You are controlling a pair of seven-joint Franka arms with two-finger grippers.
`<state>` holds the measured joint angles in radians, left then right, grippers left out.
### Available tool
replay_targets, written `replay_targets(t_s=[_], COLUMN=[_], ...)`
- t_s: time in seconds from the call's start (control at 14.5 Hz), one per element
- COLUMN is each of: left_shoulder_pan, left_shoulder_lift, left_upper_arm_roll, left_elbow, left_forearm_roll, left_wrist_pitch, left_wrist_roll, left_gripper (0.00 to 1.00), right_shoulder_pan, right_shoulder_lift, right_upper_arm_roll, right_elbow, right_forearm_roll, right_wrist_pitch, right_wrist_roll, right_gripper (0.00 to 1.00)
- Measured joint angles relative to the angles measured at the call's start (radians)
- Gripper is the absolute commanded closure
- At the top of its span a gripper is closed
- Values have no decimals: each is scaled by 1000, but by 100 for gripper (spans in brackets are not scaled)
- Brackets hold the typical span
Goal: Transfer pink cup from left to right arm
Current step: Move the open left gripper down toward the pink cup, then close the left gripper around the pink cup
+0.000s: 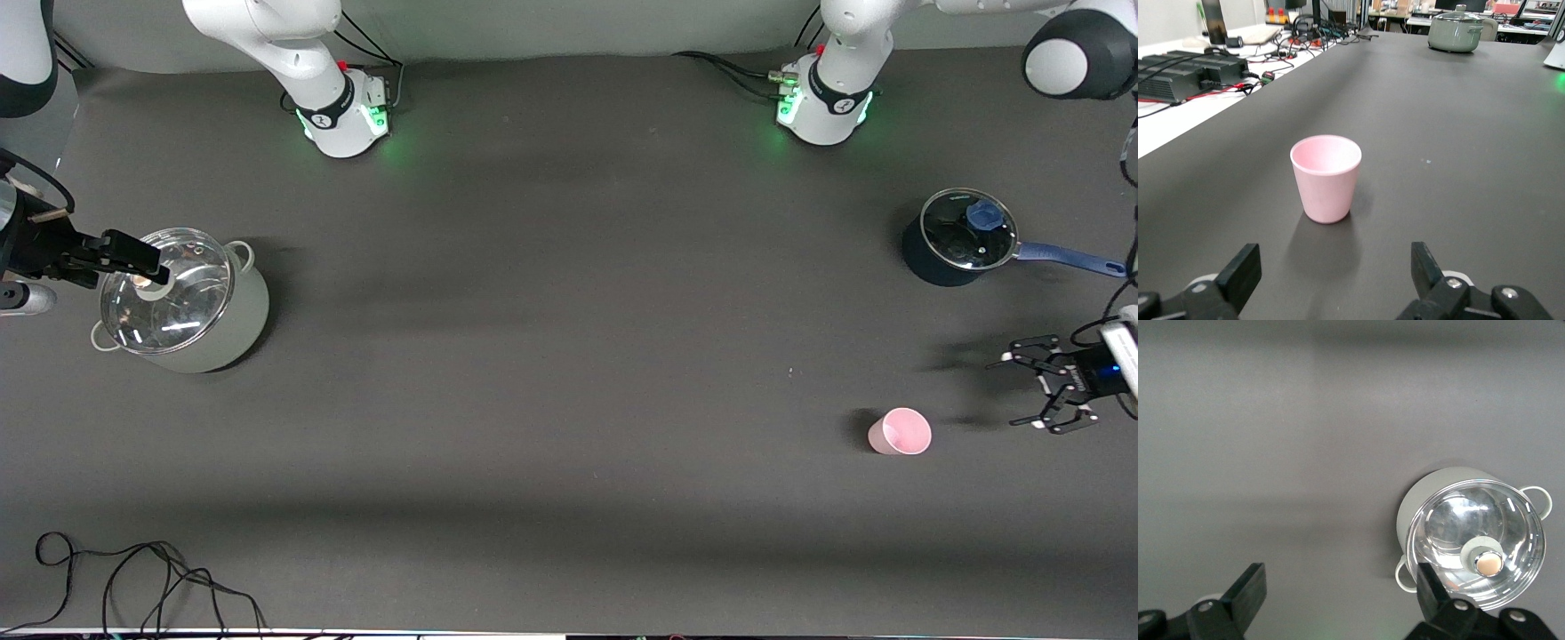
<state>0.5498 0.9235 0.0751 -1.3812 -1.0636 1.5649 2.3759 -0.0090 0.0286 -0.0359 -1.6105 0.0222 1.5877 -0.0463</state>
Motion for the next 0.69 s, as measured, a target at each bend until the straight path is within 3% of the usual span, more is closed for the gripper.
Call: replay_targets(t_s=[0.48, 0.69], left_shoulder_pan=[0, -4], left_shoulder_lift=[81, 96], left_upper_arm_roll=[-14, -58], left_elbow=[1, -2], left_forearm_roll=[-74, -79], left_wrist_pitch=[22, 81], left_wrist_roll=[131, 138], left_gripper=[0, 0], right_shoulder_pan=[0, 0], right_shoulder_lift=[0, 0], right_upper_arm_roll=[0, 0], right_elbow=[0, 0], right_forearm_roll=[0, 0], right_wrist_pitch=[0, 0], right_wrist_roll=[0, 0], right_gripper=[0, 0])
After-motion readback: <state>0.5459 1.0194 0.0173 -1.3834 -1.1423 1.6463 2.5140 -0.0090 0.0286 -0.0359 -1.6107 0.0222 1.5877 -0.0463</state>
